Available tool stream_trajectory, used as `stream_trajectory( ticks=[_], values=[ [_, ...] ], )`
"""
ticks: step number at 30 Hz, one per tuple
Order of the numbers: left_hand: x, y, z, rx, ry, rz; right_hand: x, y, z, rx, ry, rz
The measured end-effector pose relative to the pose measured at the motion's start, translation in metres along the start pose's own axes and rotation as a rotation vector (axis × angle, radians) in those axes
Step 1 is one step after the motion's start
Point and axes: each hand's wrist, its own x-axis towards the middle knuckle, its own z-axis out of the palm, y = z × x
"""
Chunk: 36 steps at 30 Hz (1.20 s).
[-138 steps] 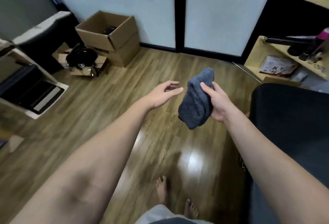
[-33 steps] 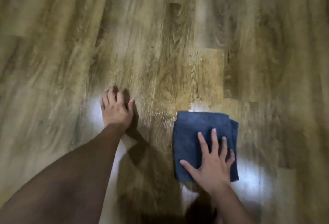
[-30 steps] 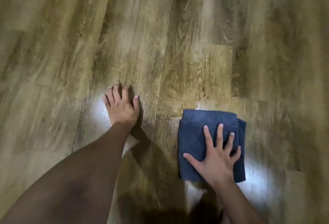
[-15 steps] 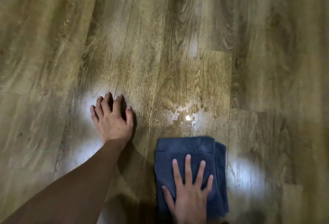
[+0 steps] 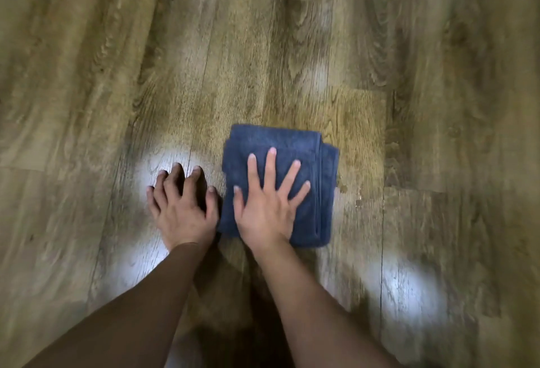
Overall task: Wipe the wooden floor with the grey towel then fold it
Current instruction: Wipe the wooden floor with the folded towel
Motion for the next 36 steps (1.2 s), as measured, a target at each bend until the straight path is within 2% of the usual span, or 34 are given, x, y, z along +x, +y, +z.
stream_trajectory(
  ticks=[6,13,16,27,31,36],
  values=[
    [0.000,0.002,-0.003,0.002,-0.011,0.001,-0.020,0.010,0.003,-0.031,0.027,-0.039],
    [0.001,0.003,-0.006,0.021,-0.051,-0.008,-0.145,0.057,0.032,-0.111,-0.038,-0.051],
    [0.002,0.003,-0.005,0.030,-0.060,-0.008,-0.160,0.064,0.038,-0.138,-0.084,-0.069],
    [0.001,0.001,-0.006,0.007,-0.083,-0.008,-0.064,0.035,0.015,-0.104,-0.037,-0.095],
    [0.002,0.002,-0.007,0.002,-0.068,0.005,0.032,0.011,-0.008,-0.050,0.035,-0.077],
    [0.001,-0.001,-0.002,0.022,-0.042,0.019,0.148,-0.012,-0.035,-0.022,0.030,-0.007]
  ],
)
